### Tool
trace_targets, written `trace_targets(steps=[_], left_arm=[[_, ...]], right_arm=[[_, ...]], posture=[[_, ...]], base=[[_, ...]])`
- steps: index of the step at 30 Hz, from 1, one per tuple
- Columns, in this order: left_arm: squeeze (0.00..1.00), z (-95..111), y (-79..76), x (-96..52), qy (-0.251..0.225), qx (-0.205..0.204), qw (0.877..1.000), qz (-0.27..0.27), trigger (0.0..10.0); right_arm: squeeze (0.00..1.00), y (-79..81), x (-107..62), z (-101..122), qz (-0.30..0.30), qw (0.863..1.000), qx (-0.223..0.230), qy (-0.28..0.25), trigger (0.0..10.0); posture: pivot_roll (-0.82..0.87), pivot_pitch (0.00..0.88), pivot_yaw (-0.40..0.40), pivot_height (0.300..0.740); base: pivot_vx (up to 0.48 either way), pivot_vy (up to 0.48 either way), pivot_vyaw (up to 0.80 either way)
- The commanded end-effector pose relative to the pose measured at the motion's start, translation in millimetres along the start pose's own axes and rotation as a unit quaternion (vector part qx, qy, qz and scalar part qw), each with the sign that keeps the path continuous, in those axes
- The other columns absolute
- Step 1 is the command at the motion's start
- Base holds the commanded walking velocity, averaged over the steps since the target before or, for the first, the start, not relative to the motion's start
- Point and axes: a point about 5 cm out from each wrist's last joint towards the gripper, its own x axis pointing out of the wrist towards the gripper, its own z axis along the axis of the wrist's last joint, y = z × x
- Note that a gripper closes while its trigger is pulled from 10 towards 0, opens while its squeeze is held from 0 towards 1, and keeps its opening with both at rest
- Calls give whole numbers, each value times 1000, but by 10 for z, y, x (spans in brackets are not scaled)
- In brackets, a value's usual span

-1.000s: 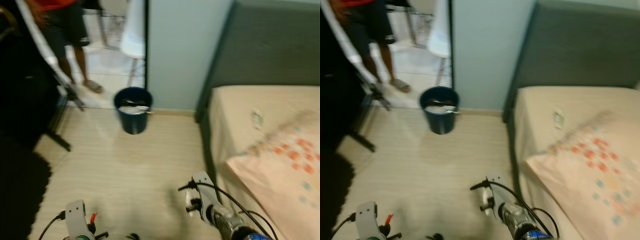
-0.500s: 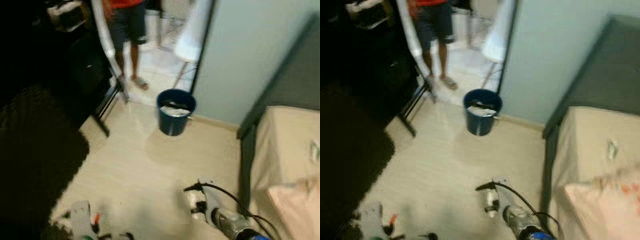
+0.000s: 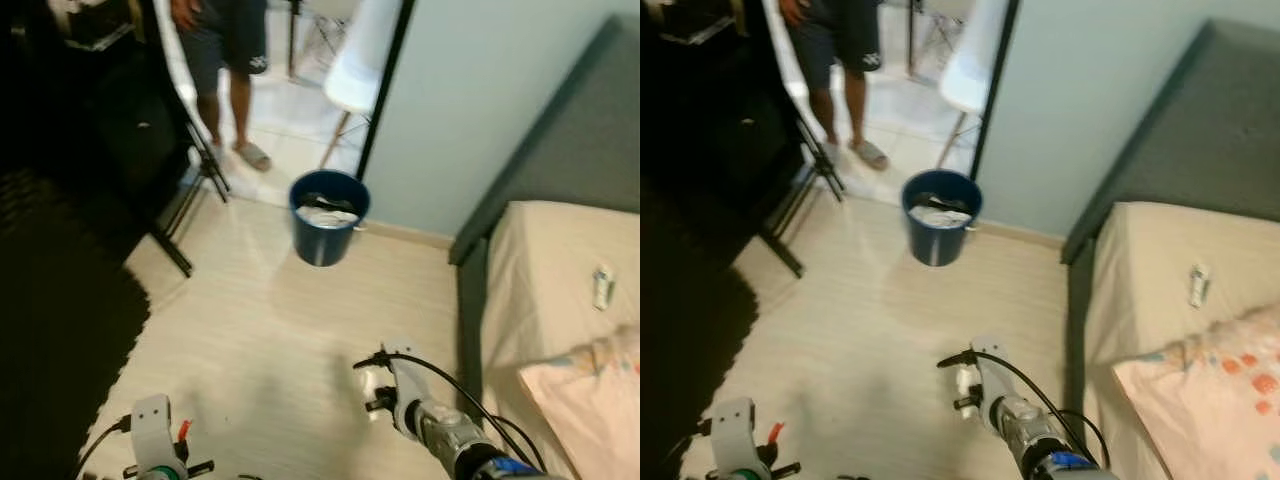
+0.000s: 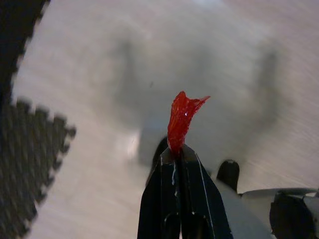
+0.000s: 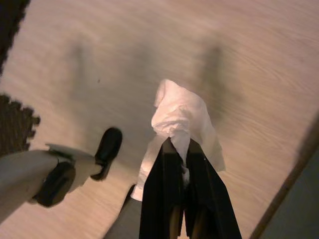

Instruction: Clean up the room

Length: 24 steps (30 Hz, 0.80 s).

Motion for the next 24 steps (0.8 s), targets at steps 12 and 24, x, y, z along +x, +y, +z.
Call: trace_targets(steps=[12, 24], left_arm=[[0, 108, -89, 28, -17, 27, 999, -30, 10000], [0, 446, -304, 91, -71, 55, 993, -75, 10000]], right_arm=[[0, 21, 12, 1, -10, 1000, 21, 3, 10000], [0, 37, 22, 46, -8, 1000, 19, -4, 10000]], posture=[[-2, 0, 11, 740], [-2, 0, 14, 740]], base=[[480, 0, -265], [480, 0, 0]])
